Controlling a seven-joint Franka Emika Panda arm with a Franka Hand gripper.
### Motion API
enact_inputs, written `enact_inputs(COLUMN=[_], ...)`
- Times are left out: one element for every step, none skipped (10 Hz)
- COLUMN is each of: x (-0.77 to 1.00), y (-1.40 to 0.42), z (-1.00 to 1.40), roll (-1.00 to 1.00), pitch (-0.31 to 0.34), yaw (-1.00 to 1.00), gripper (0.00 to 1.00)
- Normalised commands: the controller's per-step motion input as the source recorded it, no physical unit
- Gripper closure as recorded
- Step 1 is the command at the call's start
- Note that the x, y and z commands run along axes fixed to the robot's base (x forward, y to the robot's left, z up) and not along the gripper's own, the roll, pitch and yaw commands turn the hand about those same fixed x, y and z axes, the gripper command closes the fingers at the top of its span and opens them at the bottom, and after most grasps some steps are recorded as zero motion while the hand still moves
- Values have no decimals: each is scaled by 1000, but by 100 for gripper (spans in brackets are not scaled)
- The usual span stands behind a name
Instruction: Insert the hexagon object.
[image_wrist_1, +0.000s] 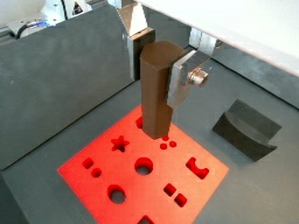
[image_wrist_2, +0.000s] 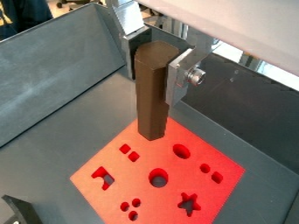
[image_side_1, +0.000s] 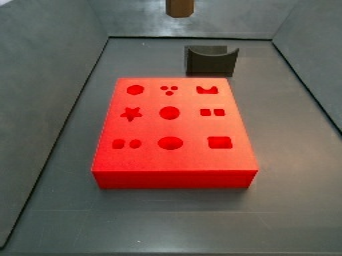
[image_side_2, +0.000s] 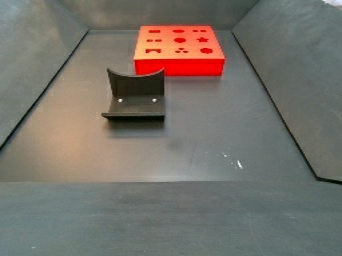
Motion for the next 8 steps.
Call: enact_inputs(x=[71,0,0,0,0,0,0,0], y=[363,580,469,300,134,0,0,0], z=[-26,-151,-229,-246,-163,-117,-137,-171], roll=[-41,-116,-91,-83,-20,0,0,0], pitch=[-13,-236,-284,-247,-149,-90,-90,-103], yaw=[66,486,660,786,926,1000,1000,1000], gripper=[100,100,100,100,100,100,100,100])
